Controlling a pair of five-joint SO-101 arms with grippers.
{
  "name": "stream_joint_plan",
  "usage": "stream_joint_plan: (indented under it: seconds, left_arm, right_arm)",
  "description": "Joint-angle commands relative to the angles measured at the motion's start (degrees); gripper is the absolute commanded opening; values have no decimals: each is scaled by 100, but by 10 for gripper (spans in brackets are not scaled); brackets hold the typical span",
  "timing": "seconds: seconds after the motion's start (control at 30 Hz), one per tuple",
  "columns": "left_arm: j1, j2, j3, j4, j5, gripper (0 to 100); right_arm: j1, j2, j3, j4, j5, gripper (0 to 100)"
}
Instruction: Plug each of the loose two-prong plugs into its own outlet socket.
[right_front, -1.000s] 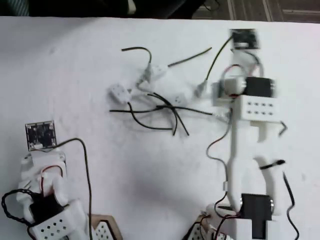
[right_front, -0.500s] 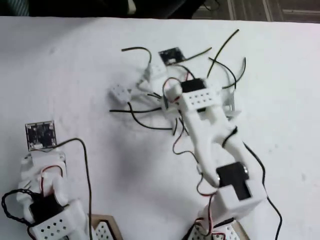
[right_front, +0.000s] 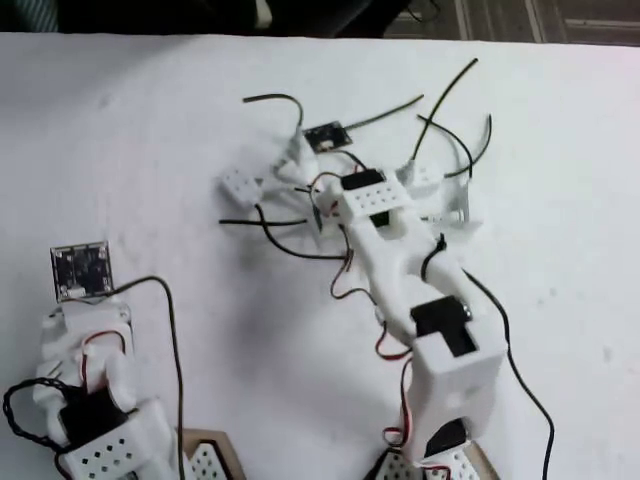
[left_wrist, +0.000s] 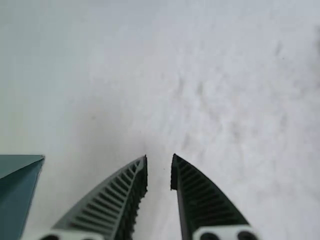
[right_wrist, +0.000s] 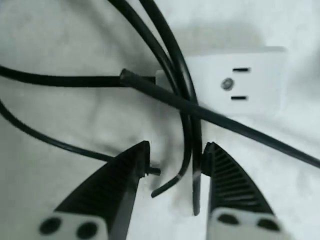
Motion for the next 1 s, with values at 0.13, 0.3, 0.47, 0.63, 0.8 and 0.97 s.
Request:
stream_joint_plan:
  seconds: [0.13,0.3,0.47,0.63,0.8,0.97]
  left_arm:
    - [-13,-40,-35,-114,-53,102]
    - [-13,-40,-35,-114,-53,102]
    - [-13,-40,-35,-114,-53,102]
    - [-13,-40,-35,-114,-53,102]
    - [-13,-40,-35,-114,-53,102]
    - [-13,-40,-35,-114,-53,102]
  right_arm:
    - [145,-136,-44,-268,-9,28]
    - [101,-1059,-35,312,0,19]
    - [92,-2185,-26,910,114,19]
    - [-48,-3143,-26,1631,334,19]
    - [-110,-3925,-26,2211,492,19]
    - [-66,-4655,-26,2765,765,19]
